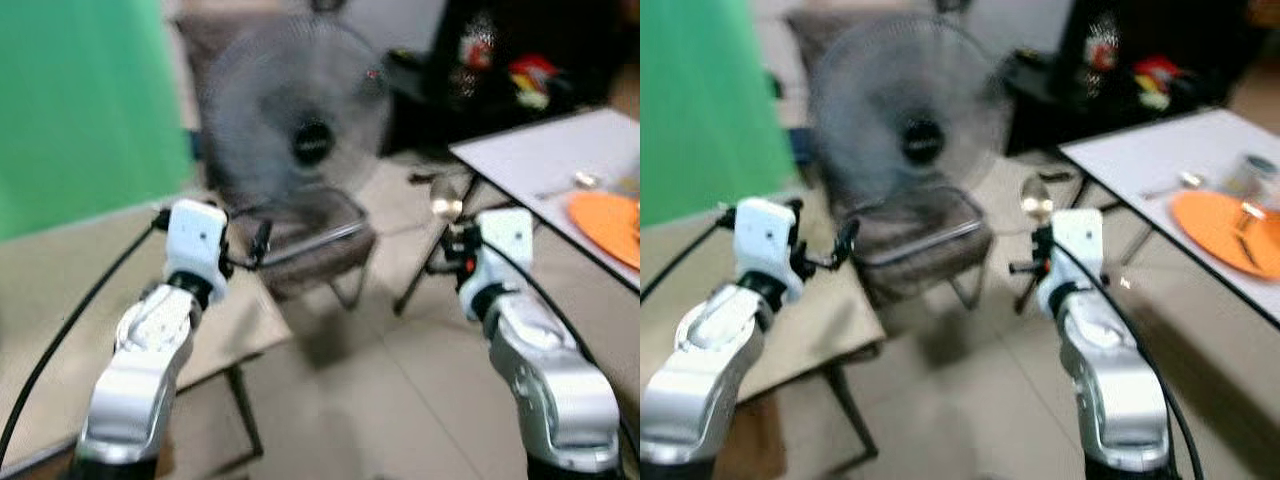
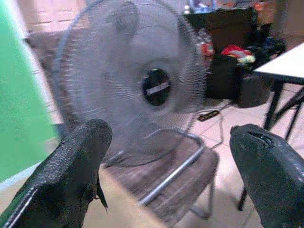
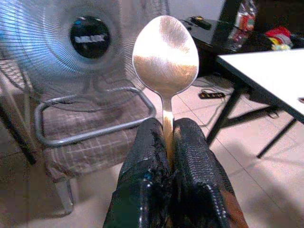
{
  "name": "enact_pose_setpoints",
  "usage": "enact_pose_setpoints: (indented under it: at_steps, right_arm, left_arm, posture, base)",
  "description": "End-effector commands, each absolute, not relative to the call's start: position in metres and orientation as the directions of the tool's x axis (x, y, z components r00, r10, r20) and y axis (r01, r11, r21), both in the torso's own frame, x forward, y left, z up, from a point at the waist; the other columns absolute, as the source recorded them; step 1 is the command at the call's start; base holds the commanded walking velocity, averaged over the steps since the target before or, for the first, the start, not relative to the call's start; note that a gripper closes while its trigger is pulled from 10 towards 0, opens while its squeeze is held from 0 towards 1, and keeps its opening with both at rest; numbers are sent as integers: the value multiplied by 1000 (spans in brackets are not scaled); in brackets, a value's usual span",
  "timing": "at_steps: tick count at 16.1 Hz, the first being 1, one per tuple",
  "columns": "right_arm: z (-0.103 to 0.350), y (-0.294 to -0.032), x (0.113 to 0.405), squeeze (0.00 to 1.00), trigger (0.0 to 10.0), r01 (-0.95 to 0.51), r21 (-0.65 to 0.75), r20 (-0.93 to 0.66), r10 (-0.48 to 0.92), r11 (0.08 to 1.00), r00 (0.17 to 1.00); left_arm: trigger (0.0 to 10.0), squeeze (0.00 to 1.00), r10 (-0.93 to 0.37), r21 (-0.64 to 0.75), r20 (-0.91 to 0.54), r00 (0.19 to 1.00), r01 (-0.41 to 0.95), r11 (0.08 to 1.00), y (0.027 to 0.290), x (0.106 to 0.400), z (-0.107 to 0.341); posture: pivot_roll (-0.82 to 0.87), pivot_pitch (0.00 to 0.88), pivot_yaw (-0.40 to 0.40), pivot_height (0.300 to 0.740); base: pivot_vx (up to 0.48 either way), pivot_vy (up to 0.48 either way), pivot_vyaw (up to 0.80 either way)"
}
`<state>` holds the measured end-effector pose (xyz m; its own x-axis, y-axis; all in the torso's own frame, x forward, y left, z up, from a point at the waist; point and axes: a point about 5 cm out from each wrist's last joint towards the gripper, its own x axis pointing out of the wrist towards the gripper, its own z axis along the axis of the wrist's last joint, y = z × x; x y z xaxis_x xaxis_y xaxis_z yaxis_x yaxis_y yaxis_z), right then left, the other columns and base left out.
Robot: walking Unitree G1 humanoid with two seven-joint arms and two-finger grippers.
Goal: Setting the table
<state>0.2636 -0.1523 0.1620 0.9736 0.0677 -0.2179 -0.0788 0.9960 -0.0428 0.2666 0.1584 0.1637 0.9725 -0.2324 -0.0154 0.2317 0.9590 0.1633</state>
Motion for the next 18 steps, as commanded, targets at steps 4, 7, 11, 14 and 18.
enact_pose_setpoints:
  at_steps: [4, 7, 11, 14, 18]
  right_arm:
    - [163, -167, 261, 0, 10000, 25, -64, -212, -38, 998, 976]
    - [163, -164, 261, 0, 10000, 33, -87, -148, -46, 996, 988]
    - [160, -165, 265, 0, 10000, 28, -142, -144, -49, 989, 988]
    - [160, -162, 264, 0, 10000, 24, -134, -150, -45, 991, 988]
    - [161, -157, 265, 0, 10000, -18, -129, -138, 0, 991, 990]
  left_arm:
    - [10000, 0, -243, 168, -11, 970, 242, 956, 155, 270, 166]
    - [10000, 0, -168, 170, 4, 986, 165, 972, 161, 276, 164]
    - [10000, 0, -152, 147, 30, 988, 146, 978, 163, 275, 164]
    - [10000, 0, -201, 127, 25, 979, 196, 972, 159, 275, 166]
    - [10000, 0, -236, 121, 41, 971, 230, 966, 155, 276, 170]
  posture:
    - [77, 0, -41, 740]
    - [62, 0, -19, 740]
    - [61, 0, -25, 740]
    - [64, 0, -25, 740]
    - [67, 0, -21, 740]
  base:
    - [0, 0, -800]
    - [0, 0, -800]
    - [0, 0, -800]
    - [0, 0, -800]
    - [60, 0, -400]
